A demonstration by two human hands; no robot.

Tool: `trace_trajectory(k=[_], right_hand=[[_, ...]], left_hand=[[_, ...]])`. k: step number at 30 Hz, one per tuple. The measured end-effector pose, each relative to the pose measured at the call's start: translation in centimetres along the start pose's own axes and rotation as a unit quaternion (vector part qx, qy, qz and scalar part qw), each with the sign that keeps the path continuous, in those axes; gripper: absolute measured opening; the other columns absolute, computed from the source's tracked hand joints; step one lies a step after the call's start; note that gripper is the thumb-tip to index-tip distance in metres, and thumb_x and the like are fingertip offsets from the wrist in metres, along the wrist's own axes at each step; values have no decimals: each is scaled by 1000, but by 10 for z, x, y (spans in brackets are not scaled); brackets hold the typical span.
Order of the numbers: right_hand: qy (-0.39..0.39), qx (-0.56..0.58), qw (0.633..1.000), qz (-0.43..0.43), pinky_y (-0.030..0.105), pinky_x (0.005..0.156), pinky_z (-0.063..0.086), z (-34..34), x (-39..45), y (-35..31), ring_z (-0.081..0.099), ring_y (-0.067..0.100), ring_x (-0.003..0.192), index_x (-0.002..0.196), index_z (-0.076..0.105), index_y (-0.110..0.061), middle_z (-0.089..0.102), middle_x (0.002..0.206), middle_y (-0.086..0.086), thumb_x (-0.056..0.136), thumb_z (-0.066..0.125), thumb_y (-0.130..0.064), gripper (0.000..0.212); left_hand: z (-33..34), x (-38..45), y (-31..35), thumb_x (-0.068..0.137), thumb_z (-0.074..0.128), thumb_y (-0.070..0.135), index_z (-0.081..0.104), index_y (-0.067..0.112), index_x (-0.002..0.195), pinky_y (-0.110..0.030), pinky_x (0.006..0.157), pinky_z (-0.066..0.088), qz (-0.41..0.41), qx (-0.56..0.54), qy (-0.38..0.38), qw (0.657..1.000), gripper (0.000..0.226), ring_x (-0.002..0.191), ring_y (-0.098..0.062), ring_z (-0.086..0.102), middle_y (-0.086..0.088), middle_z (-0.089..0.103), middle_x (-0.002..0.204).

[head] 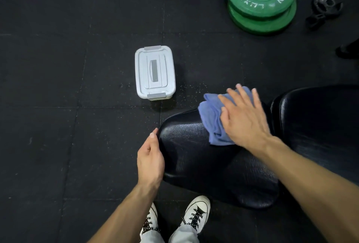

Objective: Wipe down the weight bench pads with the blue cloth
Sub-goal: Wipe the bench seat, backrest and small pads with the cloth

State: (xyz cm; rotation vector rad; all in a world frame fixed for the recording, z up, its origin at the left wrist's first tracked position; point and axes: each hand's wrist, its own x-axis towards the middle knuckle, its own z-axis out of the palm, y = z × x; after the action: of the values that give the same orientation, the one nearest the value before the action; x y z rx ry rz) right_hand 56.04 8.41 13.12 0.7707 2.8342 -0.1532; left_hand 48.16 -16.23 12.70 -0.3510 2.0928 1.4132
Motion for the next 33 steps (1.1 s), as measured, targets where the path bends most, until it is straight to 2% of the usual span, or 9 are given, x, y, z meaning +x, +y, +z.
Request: trace_trajectory(k=[7, 15, 19, 21, 24, 26, 29, 31, 33], right_hand=[[11, 65, 987, 148, 62, 125, 10, 1, 6, 9, 24, 33, 155, 147, 52, -18, 49, 156, 7, 96, 19, -33, 62], [31, 86, 995, 28, 63, 125, 10, 12, -22, -124, 42, 29, 145, 137, 63, -25, 58, 147, 6, 97, 32, -46, 54], [31, 69, 997, -31, 67, 123, 6, 20, -51, -155, 27, 34, 155, 153, 46, -29, 40, 164, 9, 98, 39, -53, 60], [27, 53, 995, -79, 70, 122, 7, 27, -75, -162, 16, 34, 159, 156, 41, -33, 27, 170, 8, 95, 47, -54, 64], [12, 6, 991, -137, 73, 121, 10, 39, -105, -163, 7, 33, 160, 156, 38, -37, 15, 173, 7, 93, 52, -55, 67], [14, -8, 990, -143, 73, 120, 11, 43, -113, -157, 7, 33, 160, 157, 36, -37, 15, 173, 8, 94, 51, -55, 67], [18, -13, 991, -132, 71, 121, 16, 47, -124, -143, 9, 33, 160, 161, 31, -34, 15, 173, 8, 95, 51, -54, 71], [20, -20, 993, -111, 70, 122, 16, 51, -139, -127, 11, 34, 160, 163, 26, -32, 15, 173, 10, 97, 52, -53, 74], [25, -24, 997, -71, 68, 123, 15, 54, -158, -105, 11, 34, 160, 164, 23, -31, 13, 173, 11, 99, 50, -51, 73]], left_hand=[[0, -2, -2, 107, 39, 48, 62, 28, 141, -37, 122, 36, 1, -3, -4, 1000, 45, 135, -3, 52, 13, 63, 142], [-5, -2, 3, 109, 31, 48, 60, 29, 142, -29, 119, 35, -18, -1, -26, 1000, 48, 133, -3, 53, 12, 62, 144], [-16, 5, 12, 108, 27, 55, 74, 22, 122, -32, 110, 46, -81, -86, -70, 990, 59, 113, -6, 69, 4, 77, 120], [-22, 8, 16, 106, 30, 59, 78, 18, 106, -35, 99, 54, -118, -103, -71, 985, 64, 101, -13, 75, -1, 81, 103], [-24, 13, 18, 103, 33, 64, 75, 21, 115, -37, 102, 52, -133, -101, -72, 983, 62, 109, -17, 72, -2, 79, 110], [-21, 14, 18, 105, 37, 59, 74, 21, 116, -32, 100, 51, -106, -58, -71, 990, 54, 109, -11, 69, 4, 76, 113], [-14, 8, 19, 107, 44, 43, 69, 7, 92, -32, 84, 49, -29, 24, -56, 998, 45, 84, -9, 60, 4, 68, 89], [-11, 7, 18, 107, 46, 37, 69, 8, 93, -35, 86, 48, 1, 49, -53, 997, 39, 84, -13, 59, 3, 70, 89], [-9, 5, 19, 105, 48, 40, 72, 13, 108, -36, 99, 49, 3, 59, -61, 996, 36, 102, -16, 66, 0, 76, 108]])
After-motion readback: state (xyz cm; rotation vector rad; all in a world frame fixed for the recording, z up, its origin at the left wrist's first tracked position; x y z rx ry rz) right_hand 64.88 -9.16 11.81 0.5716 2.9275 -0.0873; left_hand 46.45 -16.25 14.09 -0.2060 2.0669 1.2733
